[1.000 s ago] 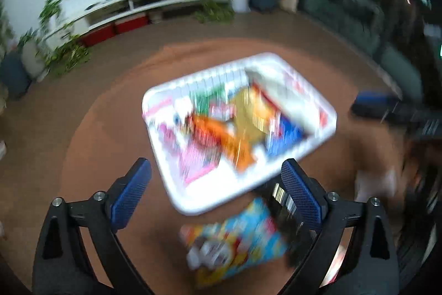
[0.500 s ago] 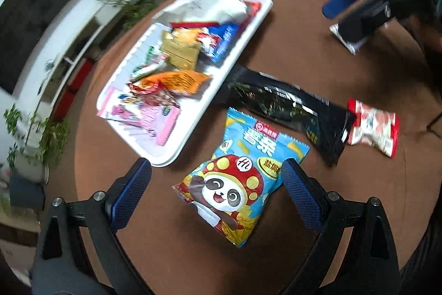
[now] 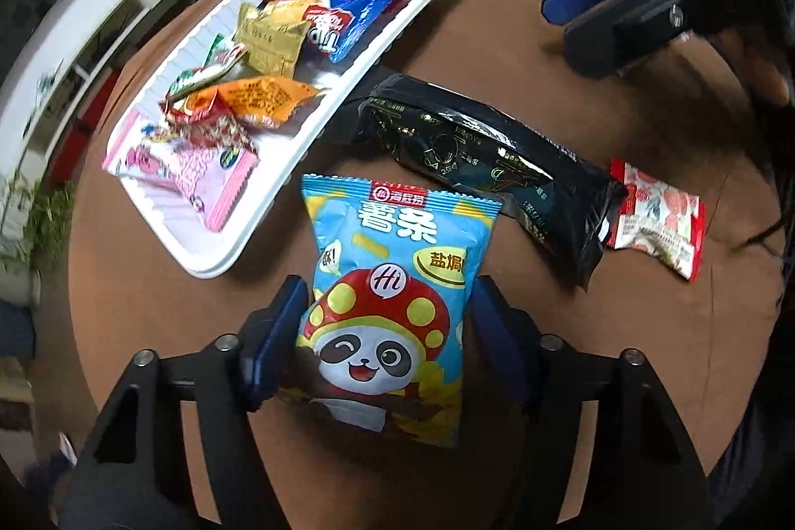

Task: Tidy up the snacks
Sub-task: 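Grasp the panda-print chip bag with the left gripper, then grasp the black packet with the right gripper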

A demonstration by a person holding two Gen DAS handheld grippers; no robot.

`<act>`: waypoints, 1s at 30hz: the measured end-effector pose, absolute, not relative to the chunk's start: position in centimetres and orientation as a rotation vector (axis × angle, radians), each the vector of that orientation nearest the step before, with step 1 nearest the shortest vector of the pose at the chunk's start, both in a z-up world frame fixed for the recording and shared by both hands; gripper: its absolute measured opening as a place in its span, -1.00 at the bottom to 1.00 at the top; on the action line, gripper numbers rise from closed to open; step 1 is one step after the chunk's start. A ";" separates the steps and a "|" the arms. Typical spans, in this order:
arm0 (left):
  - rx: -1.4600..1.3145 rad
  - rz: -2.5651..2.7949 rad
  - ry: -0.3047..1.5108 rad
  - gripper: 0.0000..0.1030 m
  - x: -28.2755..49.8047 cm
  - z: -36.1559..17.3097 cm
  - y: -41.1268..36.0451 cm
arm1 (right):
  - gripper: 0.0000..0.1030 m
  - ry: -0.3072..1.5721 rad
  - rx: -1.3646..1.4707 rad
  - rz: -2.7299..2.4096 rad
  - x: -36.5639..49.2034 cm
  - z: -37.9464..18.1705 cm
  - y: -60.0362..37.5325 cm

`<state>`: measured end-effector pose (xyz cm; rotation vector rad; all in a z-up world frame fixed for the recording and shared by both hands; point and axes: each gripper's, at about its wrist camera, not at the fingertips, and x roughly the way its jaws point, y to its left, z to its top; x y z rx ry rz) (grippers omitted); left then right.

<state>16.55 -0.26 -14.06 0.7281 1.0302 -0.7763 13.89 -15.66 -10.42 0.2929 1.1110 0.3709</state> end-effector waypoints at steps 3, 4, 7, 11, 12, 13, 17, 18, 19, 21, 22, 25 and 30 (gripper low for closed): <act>0.654 -0.740 1.051 0.03 16.3 -14.0 0.3 | 0.77 1.114 0.259 0.354 14.2 -10.6 -14.9; 0.632 -0.724 1.053 -0.03 16.0 -13.9 0.6 | 0.77 1.118 0.256 0.355 14.3 -10.7 -14.6; 0.529 -0.652 1.086 -0.16 15.4 -13.6 1.5 | 0.76 1.119 0.222 0.347 14.6 -10.9 -13.6; 0.362 -0.569 1.095 -0.23 14.5 -12.9 3.8 | 0.70 1.130 0.206 0.352 15.3 -11.1 -12.1; 0.335 -0.546 1.093 -0.23 14.2 -12.9 4.2 | 0.68 1.133 0.189 0.357 15.4 -11.3 -11.3; 0.305 -0.515 1.093 -0.23 14.0 -12.8 4.7 | 0.68 1.137 0.169 0.358 15.6 -11.5 -10.6; 0.215 -0.374 1.096 -0.24 12.8 -12.7 6.6 | 0.59 1.172 0.092 0.340 16.2 -12.8 -8.4; 0.201 -0.356 1.095 -0.24 13.1 -12.8 6.8 | 0.57 1.160 0.059 0.329 16.2 -13.0 -7.9; 0.182 -0.339 1.092 -0.24 13.0 -12.7 7.0 | 0.54 1.145 0.025 0.320 16.3 -13.1 -7.3; 0.147 -0.305 1.084 -0.24 12.8 -12.5 7.5 | 0.43 1.140 -0.014 0.301 16.3 -13.3 -6.6; 0.138 -0.295 1.081 -0.24 12.8 -12.4 7.7 | 0.36 1.137 -0.029 0.290 16.3 -13.3 -6.4; 0.106 -0.262 1.060 -0.24 12.3 -11.8 8.4 | -0.09 1.133 -0.059 0.272 16.1 -13.4 -6.2; 0.080 -0.249 1.030 -0.25 11.8 -10.9 8.3 | -0.50 1.148 -0.033 0.289 15.0 -13.0 -6.3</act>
